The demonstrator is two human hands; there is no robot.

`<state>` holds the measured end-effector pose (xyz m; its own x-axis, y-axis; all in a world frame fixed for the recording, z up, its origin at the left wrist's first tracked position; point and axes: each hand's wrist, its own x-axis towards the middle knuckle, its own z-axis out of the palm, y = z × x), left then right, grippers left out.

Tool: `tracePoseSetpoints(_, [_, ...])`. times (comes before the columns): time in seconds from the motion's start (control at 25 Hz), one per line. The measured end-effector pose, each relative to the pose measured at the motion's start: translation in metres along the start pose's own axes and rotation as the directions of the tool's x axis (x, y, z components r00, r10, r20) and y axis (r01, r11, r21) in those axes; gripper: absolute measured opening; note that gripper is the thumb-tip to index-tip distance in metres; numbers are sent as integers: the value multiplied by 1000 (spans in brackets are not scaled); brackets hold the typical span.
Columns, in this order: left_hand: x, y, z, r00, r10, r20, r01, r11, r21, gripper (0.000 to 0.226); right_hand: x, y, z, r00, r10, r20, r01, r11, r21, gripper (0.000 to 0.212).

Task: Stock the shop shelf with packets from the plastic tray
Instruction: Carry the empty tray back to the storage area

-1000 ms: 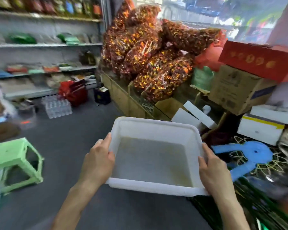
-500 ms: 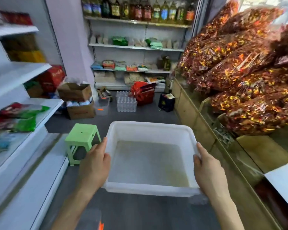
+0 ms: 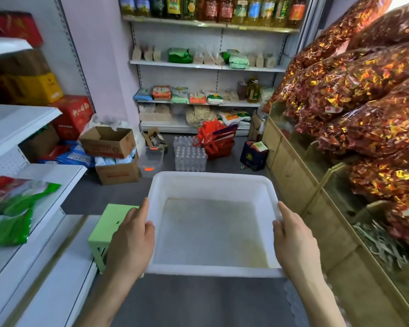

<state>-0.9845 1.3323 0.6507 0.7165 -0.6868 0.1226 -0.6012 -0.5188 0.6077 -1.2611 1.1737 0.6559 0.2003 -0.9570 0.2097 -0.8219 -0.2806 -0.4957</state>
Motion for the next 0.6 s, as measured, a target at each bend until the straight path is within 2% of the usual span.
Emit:
tracePoseSetpoints(0.28, [220, 22, 84, 1000, 5, -19, -5, 999, -46, 56, 216, -26, 105, 1000, -22, 22, 22, 999, 29, 53])
tracePoseSetpoints(0.6, [456, 41, 133, 999, -20, -32, 19, 1000, -12, 58, 455, -87, 193, 994, -73, 76, 69, 997, 45, 54])
